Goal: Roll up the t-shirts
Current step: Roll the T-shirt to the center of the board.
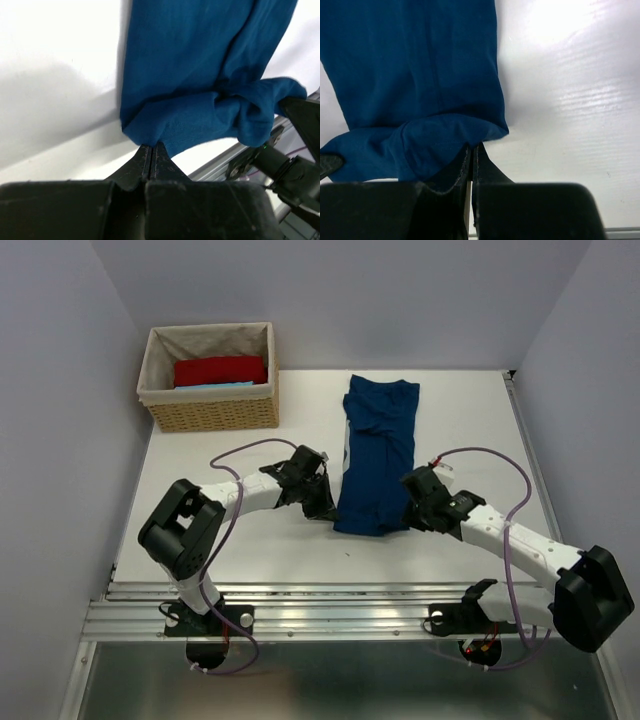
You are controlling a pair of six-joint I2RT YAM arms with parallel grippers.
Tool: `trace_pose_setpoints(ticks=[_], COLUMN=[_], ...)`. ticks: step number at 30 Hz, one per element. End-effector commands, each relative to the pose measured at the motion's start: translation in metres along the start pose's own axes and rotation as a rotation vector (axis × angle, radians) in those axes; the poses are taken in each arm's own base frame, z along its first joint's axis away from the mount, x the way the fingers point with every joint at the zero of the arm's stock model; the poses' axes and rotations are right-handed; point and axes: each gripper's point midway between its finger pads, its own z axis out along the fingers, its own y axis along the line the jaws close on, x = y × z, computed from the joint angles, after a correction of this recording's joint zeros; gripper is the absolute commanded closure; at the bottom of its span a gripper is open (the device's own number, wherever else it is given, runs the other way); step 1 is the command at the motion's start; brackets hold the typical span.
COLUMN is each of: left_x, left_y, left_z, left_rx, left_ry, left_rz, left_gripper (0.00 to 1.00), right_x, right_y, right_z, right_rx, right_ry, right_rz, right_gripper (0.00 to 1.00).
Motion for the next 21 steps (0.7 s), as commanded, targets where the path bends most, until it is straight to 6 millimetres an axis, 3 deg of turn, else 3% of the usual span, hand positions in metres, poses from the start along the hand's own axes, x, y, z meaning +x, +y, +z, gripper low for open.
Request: trace_pose_setpoints(ticks=[1, 13, 15, 16, 18, 21], left_x=[0.022, 0.047, 0.050, 0.051, 0.052, 0.053], left_y=[-0.003, 0.008, 0.008, 0.008, 0.008, 0.009], left_z=[-0.009, -0.004, -0.006, -0.007, -0.010, -0.016], left_rx=[0.028, 0.020, 0.025, 0.028, 0.032, 0.026], left_ry=[0.043, 0.104, 0.110, 0.109, 0.106, 0.096], left_rz=[0.027, 0.019, 0.023, 0.025, 0.032, 0.043], left_gripper=[1.00, 1.00, 0.98, 0.94, 0.80, 0.58], right_x=[0.018, 0.048, 0.057, 0.064, 0.069, 0.067], right_y=[0.001, -0.009, -0.010, -0.010, -0.011, -0.021], right_z=[-0.007, -0.015, -0.019, -0.021, -0.026, -0.031], right_rx=[-0.044, -0.032, -0.050, -0.056, -0.064, -0.038], right_ry=[0.066, 0.178, 0.221, 0.248, 0.279, 0.261], right_rz=[0.032, 0.053, 0.049, 0.034, 0.025, 0.026], right_gripper=[0.99, 0.99, 0.89, 0.71, 0.55, 0.48])
